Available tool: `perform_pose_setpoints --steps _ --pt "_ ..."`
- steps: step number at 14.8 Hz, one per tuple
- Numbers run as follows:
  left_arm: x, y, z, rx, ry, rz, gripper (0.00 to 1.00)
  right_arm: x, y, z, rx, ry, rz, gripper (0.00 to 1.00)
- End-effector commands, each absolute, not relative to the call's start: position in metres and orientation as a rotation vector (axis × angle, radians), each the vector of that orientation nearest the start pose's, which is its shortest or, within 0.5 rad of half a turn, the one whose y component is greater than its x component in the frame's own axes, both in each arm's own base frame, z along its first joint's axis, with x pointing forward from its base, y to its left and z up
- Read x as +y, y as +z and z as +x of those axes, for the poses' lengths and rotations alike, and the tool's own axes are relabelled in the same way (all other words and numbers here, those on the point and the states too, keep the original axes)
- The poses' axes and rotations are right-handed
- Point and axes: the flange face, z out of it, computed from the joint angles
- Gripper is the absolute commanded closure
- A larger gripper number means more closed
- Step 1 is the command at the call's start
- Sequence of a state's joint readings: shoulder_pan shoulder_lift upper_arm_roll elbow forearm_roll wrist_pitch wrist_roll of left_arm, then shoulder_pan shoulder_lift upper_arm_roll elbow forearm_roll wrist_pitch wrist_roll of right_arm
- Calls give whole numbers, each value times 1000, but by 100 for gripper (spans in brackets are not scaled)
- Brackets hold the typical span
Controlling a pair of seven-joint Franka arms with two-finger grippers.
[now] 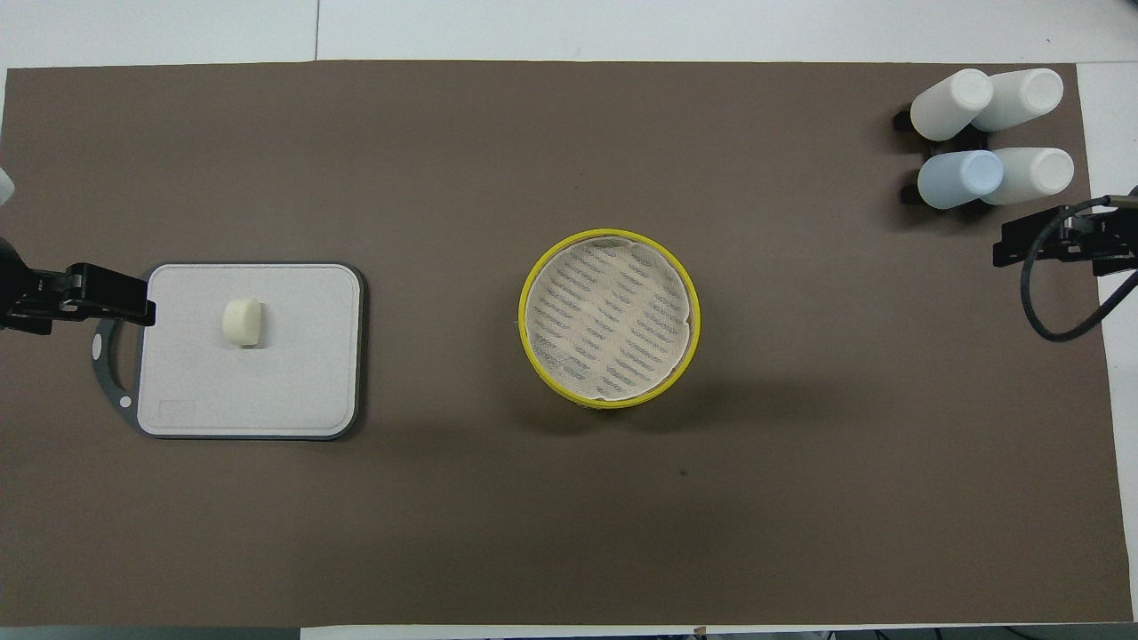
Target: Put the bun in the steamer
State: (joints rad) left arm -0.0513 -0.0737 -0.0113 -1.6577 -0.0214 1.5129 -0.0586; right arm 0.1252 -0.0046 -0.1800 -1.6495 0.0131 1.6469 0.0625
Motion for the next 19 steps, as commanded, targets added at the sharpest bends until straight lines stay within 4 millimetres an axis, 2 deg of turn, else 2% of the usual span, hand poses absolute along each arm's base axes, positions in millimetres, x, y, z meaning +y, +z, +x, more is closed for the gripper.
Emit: perform_pose_setpoints --steps 1,7,8,9,10,11,12,13,14,15,17,18,19 --pt "-38 624 518 4 109 -3158 0 -28 598 560 152 12 -3138 0" --pt "-38 624 518 1 106 -3158 0 -19 595 555 145 48 -3121 0" --pt "-38 624 518 1 106 -3158 0 -13 592 549 121 117 -3119 0" --pt "-38 624 518 1 109 -3158 0 6 592 547 32 154 -3123 0" --pt "-38 624 518 1 109 -3158 0 28 596 549 -73 130 -3125 0" --pt "-38 624 518 1 109 -3158 0 62 610 551 -144 87 -3138 0" --pt "-38 624 518 1 106 -3158 0 95 618 557 -145 75 -3140 0" --pt "-38 624 518 1 109 -3158 0 133 618 560 -73 129 -3146 0" --pt "-38 624 518 1 109 -3158 0 178 612 569 1 168 -3153 0" --pt "-38 624 518 3 109 -3158 0 234 604 580 22 160 -3168 0" --pt "-38 622 519 10 94 -3159 0 327 566 586 41 93 -3195 0" --pt "-37 619 518 10 73 -3161 0 357 552 586 129 33 -3168 0" --pt "-34 606 519 1 68 -3161 0 383 544 580 147 -14 -3142 0"
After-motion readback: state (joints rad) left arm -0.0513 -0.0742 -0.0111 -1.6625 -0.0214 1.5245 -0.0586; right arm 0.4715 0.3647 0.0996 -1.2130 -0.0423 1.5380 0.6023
